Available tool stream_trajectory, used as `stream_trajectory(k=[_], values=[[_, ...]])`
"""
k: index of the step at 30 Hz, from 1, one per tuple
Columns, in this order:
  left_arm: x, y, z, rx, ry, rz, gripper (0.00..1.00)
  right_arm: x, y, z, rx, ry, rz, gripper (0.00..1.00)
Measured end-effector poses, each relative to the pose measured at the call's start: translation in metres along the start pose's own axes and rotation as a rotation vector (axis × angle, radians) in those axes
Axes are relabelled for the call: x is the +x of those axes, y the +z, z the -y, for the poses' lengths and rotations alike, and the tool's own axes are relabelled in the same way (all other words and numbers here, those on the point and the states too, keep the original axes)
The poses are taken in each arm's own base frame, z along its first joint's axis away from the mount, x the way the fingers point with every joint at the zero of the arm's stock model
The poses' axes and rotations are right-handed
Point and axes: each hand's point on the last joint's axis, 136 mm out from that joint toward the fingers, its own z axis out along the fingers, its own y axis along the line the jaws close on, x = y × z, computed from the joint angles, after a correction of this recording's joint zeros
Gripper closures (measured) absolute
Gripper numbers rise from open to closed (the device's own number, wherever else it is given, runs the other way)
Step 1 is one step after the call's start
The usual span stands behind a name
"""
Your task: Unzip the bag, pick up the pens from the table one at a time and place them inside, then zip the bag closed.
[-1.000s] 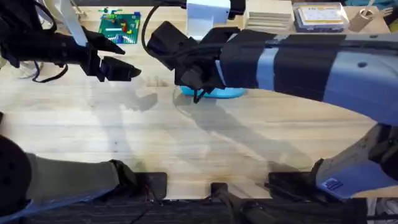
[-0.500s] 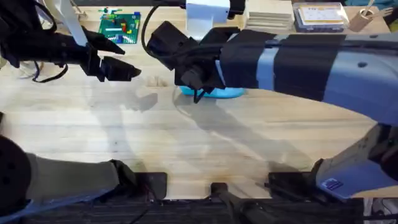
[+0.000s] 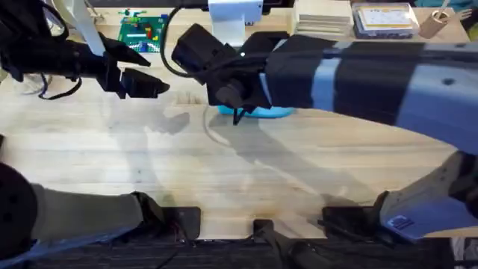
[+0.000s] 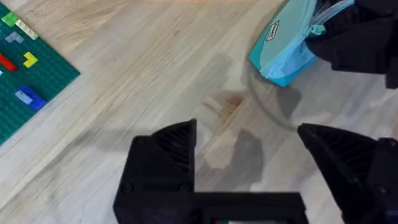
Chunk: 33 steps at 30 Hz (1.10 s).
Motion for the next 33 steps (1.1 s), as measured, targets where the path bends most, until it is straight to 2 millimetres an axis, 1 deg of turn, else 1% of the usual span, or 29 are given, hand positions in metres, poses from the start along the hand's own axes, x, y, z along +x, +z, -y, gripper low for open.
stream_trajectory(k=[4,6,11,14,18,22,28,33], values=[[0.001,0.0,0.001,0.004,-0.005,-0.002,0.007,-0.011,-0.014,-0.001,-0.027,-0.001,0.027,0.97],[0.001,0.0,0.002,0.008,-0.01,-0.004,0.007,-0.013,-0.018,0.0,-0.029,-0.011,0.029,0.97],[0.001,0.0,0.004,0.014,-0.013,-0.005,0.007,-0.009,-0.018,0.004,-0.016,-0.032,0.014,0.97],[0.0,0.001,0.006,0.023,0.015,0.001,0.007,-0.008,-0.018,0.004,-0.014,-0.037,0.012,0.97],[-0.007,0.006,0.018,0.079,0.103,0.035,0.007,-0.008,-0.018,0.004,-0.014,-0.037,0.012,0.97],[-0.005,0.02,0.026,0.176,0.142,0.077,0.008,-0.008,-0.018,0.004,-0.014,-0.037,0.012,0.97],[0.005,0.052,0.027,0.304,0.128,0.132,0.007,-0.008,-0.018,0.004,-0.014,-0.037,0.012,0.97],[0.008,0.077,0.036,0.385,0.22,0.16,0.007,-0.008,-0.018,0.004,-0.014,-0.037,0.012,0.97]])
